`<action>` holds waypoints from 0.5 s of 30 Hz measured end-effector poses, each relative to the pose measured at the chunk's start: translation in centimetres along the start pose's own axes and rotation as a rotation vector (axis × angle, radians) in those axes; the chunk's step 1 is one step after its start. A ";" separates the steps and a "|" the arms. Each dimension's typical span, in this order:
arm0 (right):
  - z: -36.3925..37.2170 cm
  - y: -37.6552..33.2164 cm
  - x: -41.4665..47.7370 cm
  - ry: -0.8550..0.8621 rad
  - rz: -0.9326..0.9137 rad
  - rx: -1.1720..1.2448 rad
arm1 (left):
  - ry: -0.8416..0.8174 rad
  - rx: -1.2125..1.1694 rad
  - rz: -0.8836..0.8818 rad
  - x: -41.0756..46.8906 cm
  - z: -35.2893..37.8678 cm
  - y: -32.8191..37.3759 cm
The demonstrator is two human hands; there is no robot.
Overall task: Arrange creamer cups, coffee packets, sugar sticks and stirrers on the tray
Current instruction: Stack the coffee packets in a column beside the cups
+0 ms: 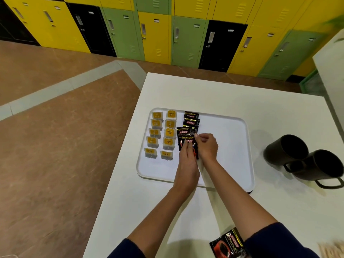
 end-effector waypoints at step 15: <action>-0.5 0.5 1.1 -0.091 0.075 0.139 | 0.092 0.213 -0.108 2.2 2.0 -0.7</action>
Point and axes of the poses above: each hand's wrist, its own x-axis towards the middle knuckle, its own z-axis out of the palm, y = z × x, the point moved 6 cm from there along x, towards the middle knuckle, and after that the axes turned 11 degrees about y, right-handed, at the moved point
